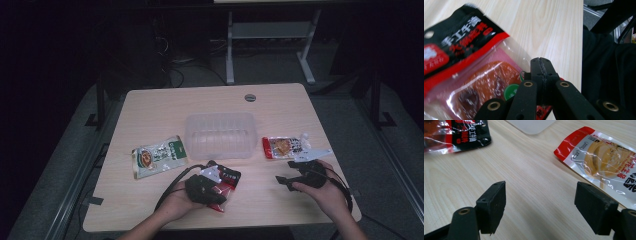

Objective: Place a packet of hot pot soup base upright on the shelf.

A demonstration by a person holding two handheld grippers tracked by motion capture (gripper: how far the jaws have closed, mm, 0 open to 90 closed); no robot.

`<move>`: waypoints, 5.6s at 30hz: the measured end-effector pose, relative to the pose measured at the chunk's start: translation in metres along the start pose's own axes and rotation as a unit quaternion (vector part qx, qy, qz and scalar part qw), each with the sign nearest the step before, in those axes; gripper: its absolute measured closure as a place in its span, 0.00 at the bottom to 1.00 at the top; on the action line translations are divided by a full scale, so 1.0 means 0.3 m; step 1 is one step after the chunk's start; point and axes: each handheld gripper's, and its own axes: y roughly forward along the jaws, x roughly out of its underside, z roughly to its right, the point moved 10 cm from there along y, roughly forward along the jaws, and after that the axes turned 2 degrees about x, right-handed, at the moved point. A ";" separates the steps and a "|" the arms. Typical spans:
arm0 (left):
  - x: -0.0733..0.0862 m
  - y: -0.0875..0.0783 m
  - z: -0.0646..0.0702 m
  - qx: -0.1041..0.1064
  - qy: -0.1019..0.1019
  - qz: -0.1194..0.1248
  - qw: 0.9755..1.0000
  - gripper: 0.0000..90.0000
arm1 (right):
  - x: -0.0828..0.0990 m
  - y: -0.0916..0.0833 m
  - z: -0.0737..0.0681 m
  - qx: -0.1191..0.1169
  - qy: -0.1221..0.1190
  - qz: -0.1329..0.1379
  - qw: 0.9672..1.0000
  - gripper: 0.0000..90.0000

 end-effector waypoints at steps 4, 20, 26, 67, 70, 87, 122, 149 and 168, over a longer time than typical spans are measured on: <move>0.042 -0.034 -0.006 -0.007 -0.006 -0.006 1.000 1.00 | 0.001 0.001 0.000 0.000 -0.001 -0.002 1.000 0.27; 0.149 -0.140 -0.068 -0.037 -0.044 0.008 0.998 1.00 | 0.002 0.010 -0.011 -0.001 0.001 -0.006 1.000 0.27; 0.112 -0.178 -0.089 -0.052 -0.044 0.042 0.997 0.98 | 0.004 0.011 -0.013 -0.004 -0.001 -0.007 1.000 0.27; 0.238 -0.240 -0.199 -0.096 -0.094 0.003 0.991 1.00 | -0.026 0.020 -0.033 -0.013 -0.002 -0.001 1.000 0.24; 0.240 -0.238 -0.198 -0.097 -0.094 0.001 0.991 1.00 | -0.051 0.027 -0.057 -0.020 -0.006 0.005 1.000 0.24; 0.253 -0.231 -0.201 -0.110 -0.088 -0.018 0.990 1.00 | -0.207 0.125 -0.244 -0.095 -0.038 0.007 0.995 0.31; 0.256 -0.233 -0.201 -0.114 -0.097 -0.022 0.988 1.00 | -0.270 0.308 -0.444 -0.235 -0.007 -0.025 0.972 0.32; 0.243 -0.220 -0.198 -0.124 -0.101 -0.012 0.987 1.00 | -0.286 0.327 -0.544 -0.277 -0.029 -0.034 0.960 0.51; 0.241 -0.219 -0.200 -0.115 -0.114 0.000 0.987 1.00 | -0.303 0.327 -0.551 -0.269 -0.053 -0.043 0.961 0.94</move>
